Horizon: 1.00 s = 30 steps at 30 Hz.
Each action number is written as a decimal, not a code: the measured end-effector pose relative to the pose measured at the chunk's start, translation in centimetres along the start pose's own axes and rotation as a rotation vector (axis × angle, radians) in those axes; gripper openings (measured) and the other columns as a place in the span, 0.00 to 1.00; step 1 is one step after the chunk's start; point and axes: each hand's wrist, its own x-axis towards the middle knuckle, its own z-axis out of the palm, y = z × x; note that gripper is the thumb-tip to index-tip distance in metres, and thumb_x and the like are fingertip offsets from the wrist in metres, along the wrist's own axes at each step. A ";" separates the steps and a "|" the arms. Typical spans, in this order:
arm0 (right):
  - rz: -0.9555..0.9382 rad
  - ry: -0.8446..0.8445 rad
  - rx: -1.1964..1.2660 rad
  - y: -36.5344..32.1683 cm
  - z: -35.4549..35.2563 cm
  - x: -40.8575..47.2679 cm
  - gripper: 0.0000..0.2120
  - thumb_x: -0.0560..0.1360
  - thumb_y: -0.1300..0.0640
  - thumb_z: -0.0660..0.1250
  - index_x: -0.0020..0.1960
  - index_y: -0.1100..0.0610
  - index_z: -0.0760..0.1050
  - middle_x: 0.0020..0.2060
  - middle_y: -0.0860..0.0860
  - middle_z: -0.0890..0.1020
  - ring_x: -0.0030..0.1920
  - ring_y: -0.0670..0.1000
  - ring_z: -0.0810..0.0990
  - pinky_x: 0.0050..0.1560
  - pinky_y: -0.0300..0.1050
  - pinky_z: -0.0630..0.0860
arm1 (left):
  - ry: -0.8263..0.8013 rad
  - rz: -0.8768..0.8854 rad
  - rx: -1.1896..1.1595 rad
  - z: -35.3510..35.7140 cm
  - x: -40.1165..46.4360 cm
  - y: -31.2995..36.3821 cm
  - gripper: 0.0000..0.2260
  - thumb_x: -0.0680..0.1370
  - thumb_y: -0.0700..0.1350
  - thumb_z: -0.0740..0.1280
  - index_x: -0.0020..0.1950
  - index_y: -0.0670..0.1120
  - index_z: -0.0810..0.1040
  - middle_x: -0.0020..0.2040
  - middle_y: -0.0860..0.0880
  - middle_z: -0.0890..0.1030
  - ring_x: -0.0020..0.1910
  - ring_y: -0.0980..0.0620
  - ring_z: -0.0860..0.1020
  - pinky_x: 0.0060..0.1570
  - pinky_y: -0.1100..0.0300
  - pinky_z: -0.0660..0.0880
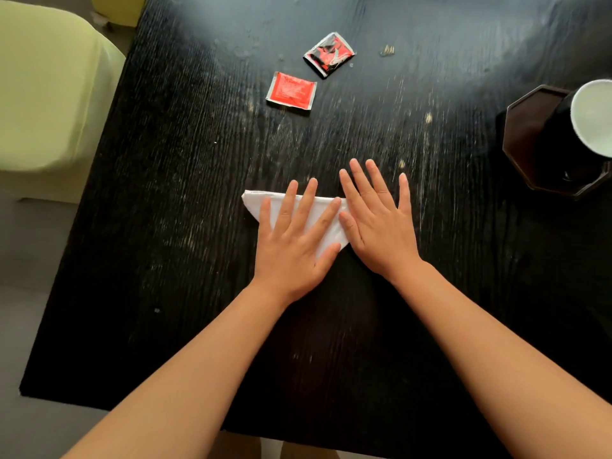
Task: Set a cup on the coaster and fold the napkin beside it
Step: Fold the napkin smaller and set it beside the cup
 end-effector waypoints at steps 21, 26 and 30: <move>-0.009 -0.092 0.027 -2.0 -0.3 -1.6 0.34 0.75 0.35 0.45 0.75 0.45 0.36 0.76 0.47 0.38 0.73 0.44 0.33 0.69 0.65 0.31 | -0.142 -0.147 0.048 -2.2 -0.6 -3.7 0.43 0.65 0.76 0.46 0.75 0.59 0.38 0.77 0.46 0.37 0.74 0.53 0.33 0.69 0.35 0.39; 0.523 0.212 0.475 -1.8 -2.7 -2.2 0.34 0.75 0.44 0.60 0.76 0.52 0.50 0.74 0.54 0.58 0.74 0.53 0.56 0.71 0.58 0.53 | 0.150 -0.372 -0.386 -3.8 -3.0 -1.7 0.39 0.74 0.64 0.59 0.77 0.50 0.46 0.78 0.45 0.42 0.76 0.48 0.42 0.72 0.48 0.43; 1.003 0.170 0.943 -2.3 -3.2 -2.2 0.23 0.73 0.53 0.66 0.65 0.59 0.69 0.57 0.55 0.75 0.51 0.48 0.72 0.49 0.41 0.67 | 0.369 -1.063 -1.057 -5.2 -3.7 0.9 0.25 0.78 0.50 0.62 0.73 0.44 0.61 0.69 0.47 0.68 0.67 0.51 0.68 0.64 0.57 0.66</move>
